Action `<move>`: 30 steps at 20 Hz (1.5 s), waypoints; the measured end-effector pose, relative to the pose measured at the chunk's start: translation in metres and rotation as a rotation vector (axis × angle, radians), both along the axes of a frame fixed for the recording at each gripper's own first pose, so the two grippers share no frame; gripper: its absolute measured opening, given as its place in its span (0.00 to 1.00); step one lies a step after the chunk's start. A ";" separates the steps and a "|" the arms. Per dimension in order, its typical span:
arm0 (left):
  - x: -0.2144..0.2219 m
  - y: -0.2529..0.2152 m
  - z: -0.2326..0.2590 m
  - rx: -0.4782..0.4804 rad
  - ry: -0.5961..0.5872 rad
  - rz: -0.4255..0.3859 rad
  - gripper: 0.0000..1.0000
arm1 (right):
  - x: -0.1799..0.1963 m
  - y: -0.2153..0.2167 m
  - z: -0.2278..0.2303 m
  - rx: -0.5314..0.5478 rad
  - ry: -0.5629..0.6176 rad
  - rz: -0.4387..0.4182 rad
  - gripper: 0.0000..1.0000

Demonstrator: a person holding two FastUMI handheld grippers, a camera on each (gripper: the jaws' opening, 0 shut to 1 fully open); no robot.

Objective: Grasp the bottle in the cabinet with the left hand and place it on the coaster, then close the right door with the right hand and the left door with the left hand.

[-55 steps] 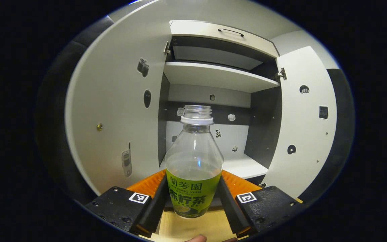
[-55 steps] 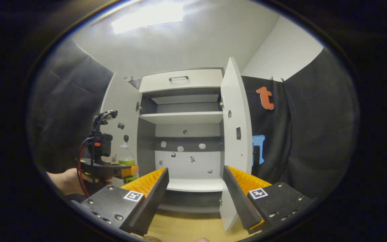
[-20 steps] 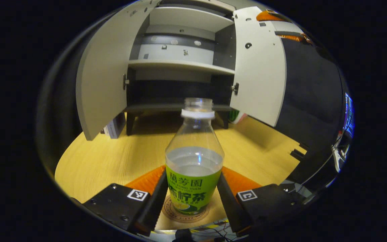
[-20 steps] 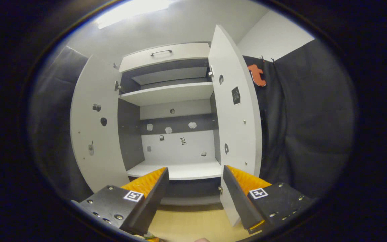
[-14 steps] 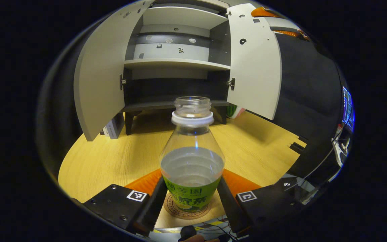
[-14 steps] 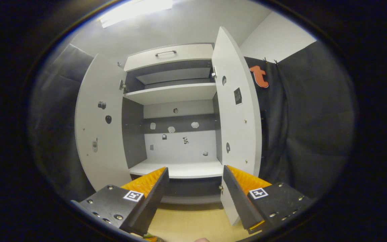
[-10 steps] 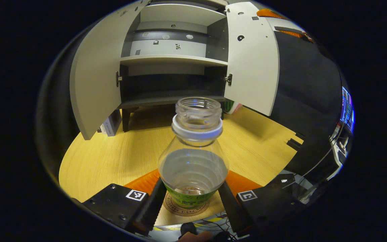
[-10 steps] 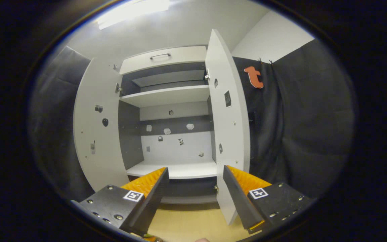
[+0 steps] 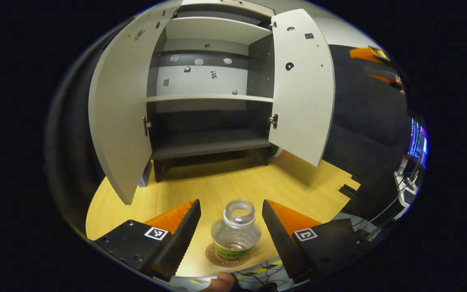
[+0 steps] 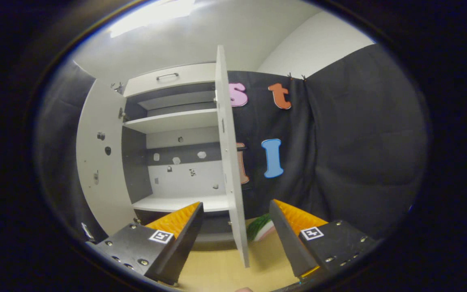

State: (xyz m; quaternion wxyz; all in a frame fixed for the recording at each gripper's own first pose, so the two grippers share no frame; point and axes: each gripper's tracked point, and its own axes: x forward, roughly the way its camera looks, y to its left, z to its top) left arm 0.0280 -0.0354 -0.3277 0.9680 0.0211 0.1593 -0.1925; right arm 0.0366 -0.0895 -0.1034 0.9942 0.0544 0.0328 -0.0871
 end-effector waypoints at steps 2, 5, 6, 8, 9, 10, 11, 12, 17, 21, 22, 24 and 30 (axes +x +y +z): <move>0.001 0.009 0.035 0.013 -0.044 0.009 0.98 | -0.009 -0.026 -0.009 0.008 0.018 -0.043 0.98; 0.003 0.015 0.098 -0.019 -0.111 0.021 0.98 | -0.012 -0.061 -0.020 0.037 0.038 -0.090 0.98; 0.005 0.017 0.120 -0.028 -0.139 0.025 0.98 | -0.011 -0.067 -0.024 0.061 0.051 -0.082 0.98; 0.012 0.020 0.164 -0.049 -0.196 0.025 0.98 | -0.002 -0.086 -0.022 0.083 0.038 -0.094 0.99; 0.016 0.023 0.181 -0.050 -0.216 0.024 0.98 | 0.003 -0.100 -0.021 0.078 0.027 -0.113 0.98; 0.023 0.028 0.197 -0.058 -0.228 0.042 0.98 | 0.010 -0.113 -0.019 0.067 0.022 -0.130 0.98; 0.029 0.032 0.209 -0.061 -0.229 0.054 0.98 | 0.018 -0.126 -0.016 0.054 0.020 -0.142 0.98; 0.035 0.034 0.220 -0.069 -0.231 0.060 0.96 | 0.026 -0.136 -0.016 0.039 0.022 -0.151 0.98; 0.063 0.034 0.280 -0.161 -0.272 0.067 0.98 | 0.073 -0.181 -0.002 -0.053 0.013 -0.157 0.98; 0.082 0.046 0.334 -0.145 -0.396 0.070 0.97 | 0.135 -0.193 0.002 -0.082 0.059 -0.138 0.98; 0.083 0.049 0.343 -0.141 -0.420 0.068 0.97 | 0.148 -0.189 0.007 -0.077 0.059 -0.133 0.99; 0.084 0.052 0.356 -0.138 -0.458 0.054 0.95 | 0.167 -0.177 0.016 -0.064 0.049 -0.115 0.98; 0.071 0.061 0.347 -0.095 -0.478 0.034 0.97 | 0.204 -0.073 0.024 -0.112 0.044 0.085 0.64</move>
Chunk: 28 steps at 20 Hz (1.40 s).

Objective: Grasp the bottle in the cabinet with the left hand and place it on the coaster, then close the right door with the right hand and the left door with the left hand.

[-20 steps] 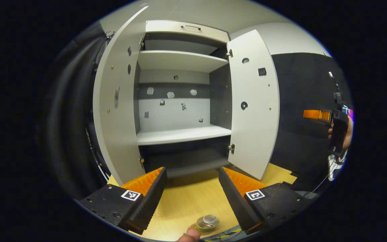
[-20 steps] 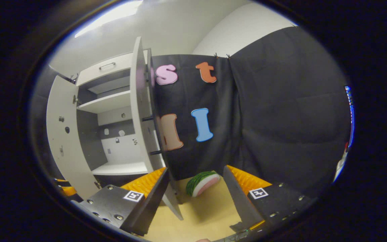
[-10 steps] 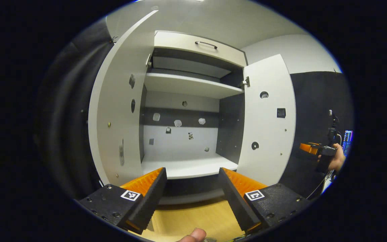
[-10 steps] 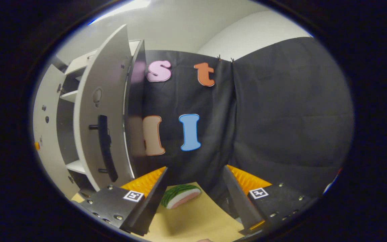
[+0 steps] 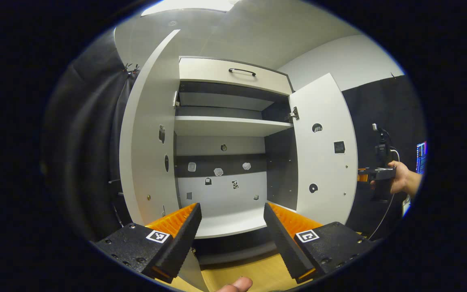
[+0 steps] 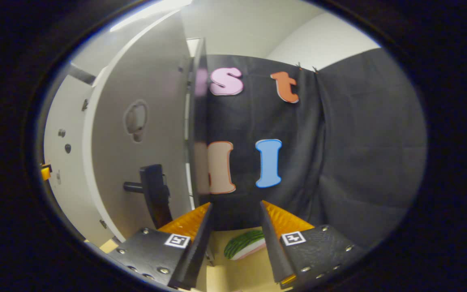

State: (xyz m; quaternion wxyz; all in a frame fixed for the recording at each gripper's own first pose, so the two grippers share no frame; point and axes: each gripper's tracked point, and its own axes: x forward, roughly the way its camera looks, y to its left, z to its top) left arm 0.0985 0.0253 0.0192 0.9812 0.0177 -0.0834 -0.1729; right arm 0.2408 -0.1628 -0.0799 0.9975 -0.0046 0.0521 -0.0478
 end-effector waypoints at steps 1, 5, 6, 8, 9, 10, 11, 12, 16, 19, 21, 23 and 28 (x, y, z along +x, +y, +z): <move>-0.005 0.001 -0.001 -0.002 0.000 0.000 0.97 | 0.000 0.012 0.003 0.009 0.006 0.023 0.67; -0.014 0.007 -0.005 -0.024 0.014 -0.008 0.98 | -0.002 0.042 0.006 0.011 0.009 0.036 0.63; -0.014 0.010 -0.008 -0.027 0.018 -0.007 0.98 | -0.002 0.046 0.005 0.009 0.009 0.029 0.67; -0.017 0.019 -0.011 -0.028 0.022 0.004 0.98 | -0.004 0.050 0.005 0.018 0.010 0.012 0.67; -0.020 0.026 -0.013 -0.029 0.026 0.014 0.97 | -0.005 0.051 0.005 0.019 0.010 0.003 0.67; -0.025 0.032 -0.016 -0.031 0.032 0.023 0.97 | -0.006 0.052 0.005 0.016 0.009 -0.003 0.67; -0.029 0.037 -0.017 -0.034 0.037 0.028 0.97 | -0.004 0.056 0.005 0.017 0.010 -0.006 0.67; -0.033 0.042 -0.019 -0.038 0.039 0.033 0.98 | -0.004 0.062 0.004 0.021 0.014 -0.004 0.68; -0.042 0.065 -0.026 -0.041 0.048 0.070 0.97 | 0.003 0.092 0.006 -0.002 0.008 0.019 0.68; -0.047 0.080 -0.031 -0.040 0.057 0.098 0.97 | 0.009 0.098 0.006 -0.025 0.001 -0.003 0.77; -0.049 0.093 -0.033 -0.035 0.063 0.124 0.97 | 0.011 0.107 0.001 -0.013 0.014 0.004 0.91; -0.049 0.099 -0.036 -0.037 0.073 0.141 0.97 | 0.014 0.115 0.001 -0.013 0.013 0.011 0.89; -0.054 0.111 -0.040 -0.042 0.085 0.183 0.96 | 0.021 0.146 0.001 0.012 0.003 0.068 0.89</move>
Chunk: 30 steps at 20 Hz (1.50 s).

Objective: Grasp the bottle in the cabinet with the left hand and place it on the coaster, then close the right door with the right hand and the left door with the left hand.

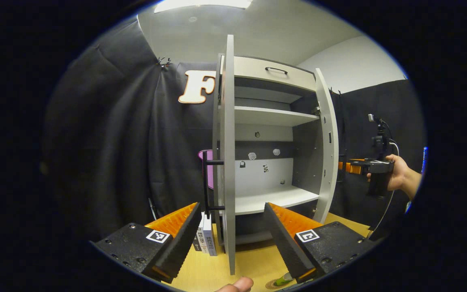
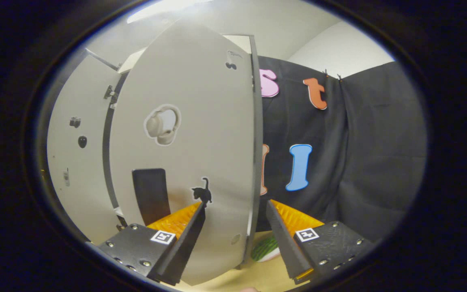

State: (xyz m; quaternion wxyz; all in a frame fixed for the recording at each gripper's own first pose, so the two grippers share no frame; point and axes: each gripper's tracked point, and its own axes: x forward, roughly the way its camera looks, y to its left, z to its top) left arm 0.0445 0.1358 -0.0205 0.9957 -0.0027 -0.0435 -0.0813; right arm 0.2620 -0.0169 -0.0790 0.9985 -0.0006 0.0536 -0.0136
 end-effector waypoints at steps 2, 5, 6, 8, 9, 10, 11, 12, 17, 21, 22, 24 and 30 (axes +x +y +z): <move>-0.004 0.006 -0.002 -0.005 0.002 0.008 0.98 | 0.001 0.008 -0.002 -0.002 0.004 0.012 0.89; -0.007 0.020 -0.006 -0.006 0.008 0.036 0.99 | 0.000 0.019 -0.006 -0.015 0.005 0.031 0.92; -0.006 0.025 -0.008 -0.011 0.009 0.046 0.97 | -0.001 0.020 -0.006 -0.018 0.006 0.034 0.92; -0.005 0.033 -0.008 -0.018 0.010 0.060 0.98 | -0.005 0.017 -0.007 -0.023 0.007 0.027 0.95; -0.004 0.041 -0.011 -0.016 0.012 0.072 0.98 | -0.007 0.016 -0.008 -0.025 0.007 0.024 0.92; -0.001 0.050 -0.012 -0.012 0.016 0.091 0.96 | -0.012 0.015 -0.009 -0.025 0.011 0.027 0.92; 0.003 0.059 -0.014 -0.009 0.022 0.112 0.99 | -0.016 0.015 -0.011 -0.013 0.019 0.033 0.92; 0.006 0.069 -0.017 -0.008 0.035 0.134 0.97 | -0.022 0.015 -0.011 0.013 0.021 0.039 0.90; 0.033 0.106 -0.030 -0.046 0.071 0.204 0.97 | -0.053 0.010 0.003 0.068 -0.002 0.063 0.93; 0.060 0.125 -0.027 -0.071 0.072 0.259 0.96 | -0.081 0.009 0.009 0.059 -0.010 0.084 0.92; 0.067 0.126 -0.026 -0.078 0.075 0.269 0.97 | -0.088 0.008 0.011 0.050 -0.010 0.085 0.92; 0.078 0.119 -0.024 -0.078 0.087 0.264 0.96 | -0.107 0.008 0.018 0.045 -0.025 0.091 0.92; 0.087 0.072 -0.021 0.003 0.101 0.197 0.87 | -0.173 -0.009 0.024 0.021 -0.064 0.086 0.92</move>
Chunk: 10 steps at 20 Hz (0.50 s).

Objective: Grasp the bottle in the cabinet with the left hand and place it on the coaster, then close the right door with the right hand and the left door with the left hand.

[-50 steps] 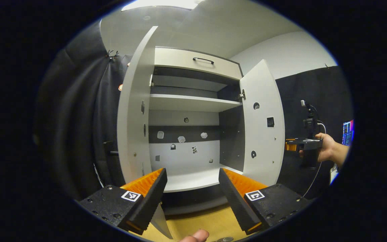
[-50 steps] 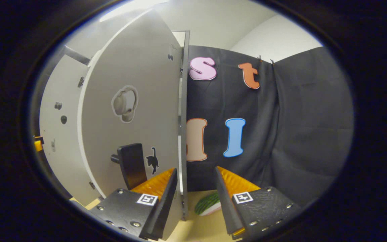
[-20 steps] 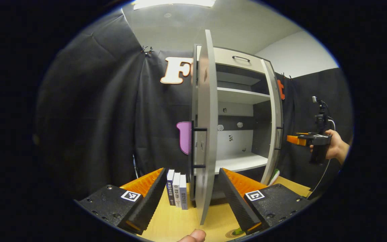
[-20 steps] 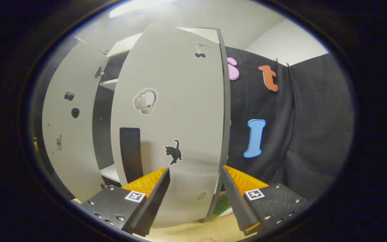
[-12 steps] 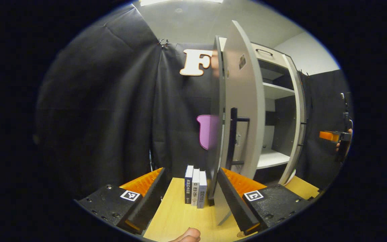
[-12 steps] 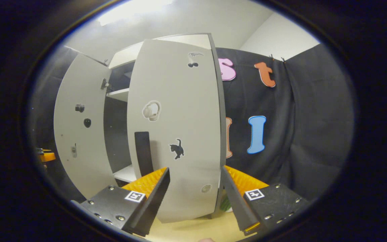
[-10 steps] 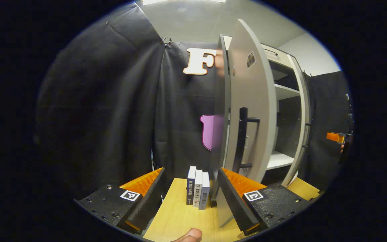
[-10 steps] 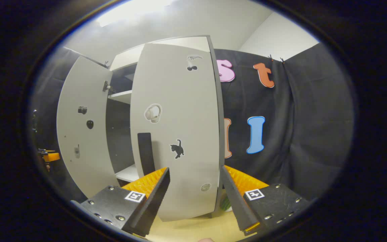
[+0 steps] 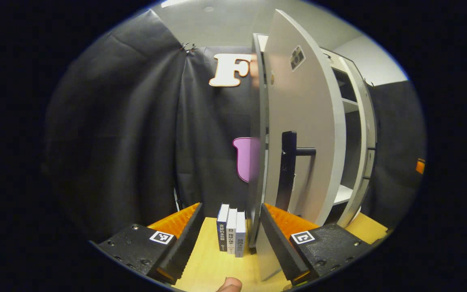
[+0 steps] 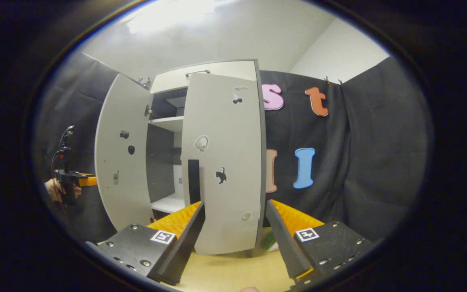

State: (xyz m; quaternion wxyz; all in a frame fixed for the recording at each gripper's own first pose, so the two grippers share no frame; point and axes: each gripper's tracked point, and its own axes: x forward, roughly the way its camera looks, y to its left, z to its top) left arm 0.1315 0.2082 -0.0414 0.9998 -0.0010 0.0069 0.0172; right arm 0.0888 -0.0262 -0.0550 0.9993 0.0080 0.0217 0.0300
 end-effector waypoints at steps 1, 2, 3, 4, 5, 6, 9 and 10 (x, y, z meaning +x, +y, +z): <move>-0.001 -0.005 0.000 -0.008 0.000 0.000 0.88 | -0.009 -0.008 -0.001 -0.010 -0.004 -0.012 0.92; -0.002 -0.009 -0.003 -0.015 0.007 0.007 0.90 | -0.017 -0.016 -0.001 -0.014 -0.004 -0.027 0.89; -0.004 -0.011 -0.002 -0.019 0.007 0.018 0.93 | -0.025 -0.025 -0.002 -0.012 -0.005 -0.045 0.89; -0.003 -0.013 -0.002 -0.019 0.010 0.027 0.88 | -0.031 -0.031 0.000 -0.007 -0.007 -0.056 0.93; -0.003 -0.016 -0.003 -0.024 0.011 0.031 0.90 | -0.037 -0.036 0.004 0.000 -0.014 -0.063 0.93; -0.002 -0.021 -0.003 -0.034 0.010 0.025 0.90 | -0.043 -0.039 0.009 0.006 -0.023 -0.067 0.92; -0.002 -0.041 -0.004 -0.045 0.014 -0.007 0.89 | -0.056 -0.042 0.012 -0.003 -0.036 -0.080 0.92; -0.001 -0.043 -0.002 -0.030 0.003 0.000 0.92 | -0.059 -0.040 0.011 -0.009 -0.032 -0.087 0.92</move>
